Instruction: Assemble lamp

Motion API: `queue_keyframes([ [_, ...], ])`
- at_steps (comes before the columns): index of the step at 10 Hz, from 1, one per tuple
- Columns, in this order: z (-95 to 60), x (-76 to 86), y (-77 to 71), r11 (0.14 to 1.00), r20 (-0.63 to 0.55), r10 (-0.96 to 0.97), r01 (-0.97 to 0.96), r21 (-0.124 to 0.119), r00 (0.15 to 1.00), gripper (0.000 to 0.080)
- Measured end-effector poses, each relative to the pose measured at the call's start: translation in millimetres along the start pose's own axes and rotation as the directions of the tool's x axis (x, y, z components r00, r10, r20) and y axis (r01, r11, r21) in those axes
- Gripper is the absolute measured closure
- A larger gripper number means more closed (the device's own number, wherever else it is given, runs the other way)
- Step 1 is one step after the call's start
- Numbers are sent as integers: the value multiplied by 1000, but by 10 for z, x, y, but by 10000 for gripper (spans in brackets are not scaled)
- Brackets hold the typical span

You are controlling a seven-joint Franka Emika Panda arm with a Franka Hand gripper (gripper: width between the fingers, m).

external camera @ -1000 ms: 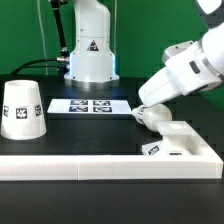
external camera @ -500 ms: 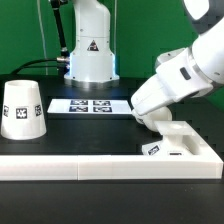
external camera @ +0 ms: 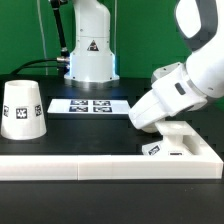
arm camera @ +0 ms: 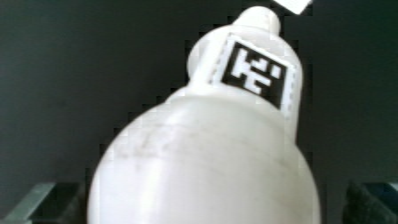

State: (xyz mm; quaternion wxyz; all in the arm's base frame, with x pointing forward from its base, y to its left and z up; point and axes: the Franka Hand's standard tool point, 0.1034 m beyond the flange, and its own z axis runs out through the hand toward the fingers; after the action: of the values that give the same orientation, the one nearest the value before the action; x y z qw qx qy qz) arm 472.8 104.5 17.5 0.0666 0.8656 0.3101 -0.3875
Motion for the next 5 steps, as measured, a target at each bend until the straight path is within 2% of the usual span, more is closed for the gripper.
queue_keyframes([
  [2, 7, -4, 3, 1000, 2, 0, 0, 1, 1000, 127],
  [3, 8, -5, 4, 1000, 3, 0, 0, 2, 1000, 222],
  [5, 9, -12, 12, 1000, 4, -2, 2, 4, 1000, 222],
])
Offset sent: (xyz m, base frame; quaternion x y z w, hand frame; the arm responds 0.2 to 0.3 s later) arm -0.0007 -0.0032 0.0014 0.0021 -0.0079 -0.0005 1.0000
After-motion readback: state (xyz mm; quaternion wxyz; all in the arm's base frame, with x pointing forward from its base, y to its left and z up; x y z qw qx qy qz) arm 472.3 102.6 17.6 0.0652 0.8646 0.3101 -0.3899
